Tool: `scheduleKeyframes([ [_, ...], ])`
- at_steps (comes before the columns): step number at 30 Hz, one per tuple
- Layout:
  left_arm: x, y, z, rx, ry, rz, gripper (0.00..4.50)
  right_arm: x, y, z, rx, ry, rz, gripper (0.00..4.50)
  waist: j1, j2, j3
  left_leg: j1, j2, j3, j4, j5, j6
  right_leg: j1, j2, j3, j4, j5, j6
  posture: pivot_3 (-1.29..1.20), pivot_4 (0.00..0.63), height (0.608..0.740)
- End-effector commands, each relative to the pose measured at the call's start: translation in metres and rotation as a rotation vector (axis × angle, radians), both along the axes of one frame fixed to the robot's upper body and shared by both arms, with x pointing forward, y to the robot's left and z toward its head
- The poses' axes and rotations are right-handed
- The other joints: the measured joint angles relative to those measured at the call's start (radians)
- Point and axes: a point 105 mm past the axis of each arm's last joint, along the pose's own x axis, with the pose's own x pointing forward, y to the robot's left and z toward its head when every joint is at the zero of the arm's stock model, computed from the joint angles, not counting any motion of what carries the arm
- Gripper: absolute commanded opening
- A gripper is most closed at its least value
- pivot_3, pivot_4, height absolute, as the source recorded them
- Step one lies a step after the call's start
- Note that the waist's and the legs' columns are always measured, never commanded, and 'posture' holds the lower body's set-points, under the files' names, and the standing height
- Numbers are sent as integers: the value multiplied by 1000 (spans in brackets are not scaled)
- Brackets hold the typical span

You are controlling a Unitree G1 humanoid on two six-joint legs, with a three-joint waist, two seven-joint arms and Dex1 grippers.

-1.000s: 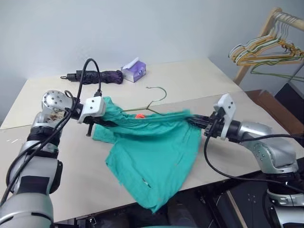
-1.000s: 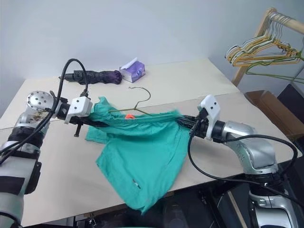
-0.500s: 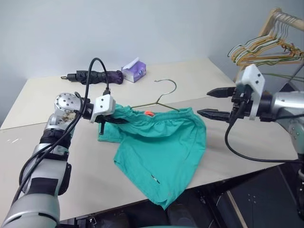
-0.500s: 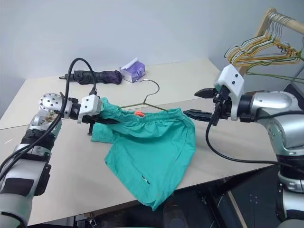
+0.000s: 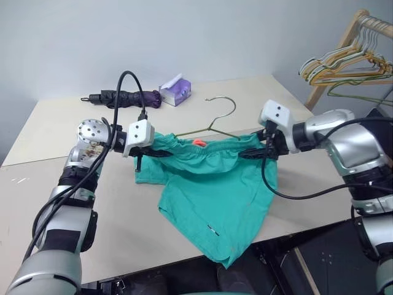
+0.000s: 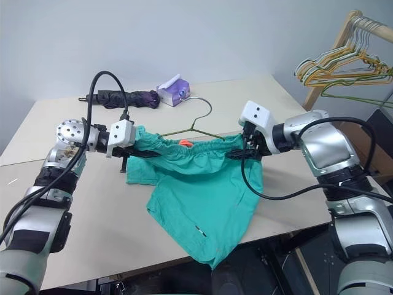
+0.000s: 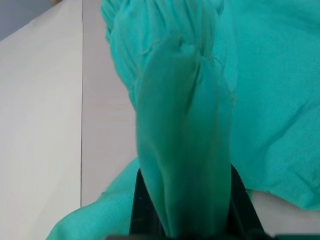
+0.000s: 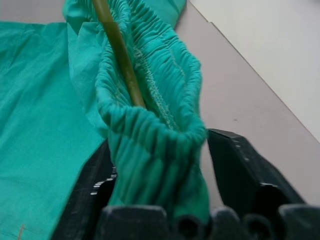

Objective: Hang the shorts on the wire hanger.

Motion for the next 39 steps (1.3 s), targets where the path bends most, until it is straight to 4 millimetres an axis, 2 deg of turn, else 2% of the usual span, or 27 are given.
scheduleKeyframes([
  [1,1,-3,21,-47,-82,-19,0,1,1,16,1,-46,14,1444,0,0,0,0,0,0,0,0,0,0,0,0,0,0,0,-137,0,740],
  [4,0,-7,23,-61,-82,-34,0,-3,1,17,27,-42,18,358,-1,0,0,0,0,0,0,0,0,0,0,0,0,0,0,-142,0,740],
  [5,0,-8,23,-63,-81,-37,0,-4,1,17,33,-41,20,128,0,0,0,0,0,-1,0,0,0,0,0,0,0,0,0,-142,0,740],
  [6,0,-9,24,-64,-82,-39,0,-4,0,18,37,-43,18,4,-1,0,0,0,0,-1,0,0,0,0,0,0,0,0,0,-158,0,740],
  [9,1,-13,26,-64,-75,-56,0,-11,0,24,82,-49,15,4,-2,0,0,0,0,-1,0,0,0,0,0,0,0,0,0,-177,0,740],
  [16,10,-16,45,-145,-68,-27,2079,-40,-10,24,152,-51,-39,0,-4,0,0,-1,0,-1,0,0,0,0,0,-1,0,0,0,-219,0,740],
  [20,21,-5,59,-200,-101,64,3453,-60,-21,16,188,-35,-125,0,-11,0,0,-1,0,-4,0,0,0,0,0,-1,0,0,0,-246,0,740],
  [23,35,8,75,-279,-176,194,4381,-78,-28,9,241,-18,-216,0,-21,0,0,0,0,-5,0,0,0,0,0,-1,0,0,0,-261,6,740],
  [28,48,20,96,-381,-233,327,4481,-98,-35,5,311,-7,-343,0,-35,0,0,0,0,-9,0,0,0,1,0,-2,0,0,0,-279,16,740],
  [31,47,8,121,-550,-191,319,4481,-108,-48,-2,343,3,-493,0,-36,0,0,0,0,-11,0,0,0,2,0,-3,0,0,0,-287,17,740],
  [34,33,-9,135,-654,-91,233,4481,-112,-62,-9,351,0,-640,0,-35,0,0,-1,0,-11,0,0,0,1,0,-3,0,0,0,-301,18,740],
  [39,0,-28,160,-765,57,81,4481,-109,-99,-23,379,-9,-1005,0,-47,1,-1,-1,-1,-11,0,0,0,1,-1,-2,1,0,0,-316,17,740],
])
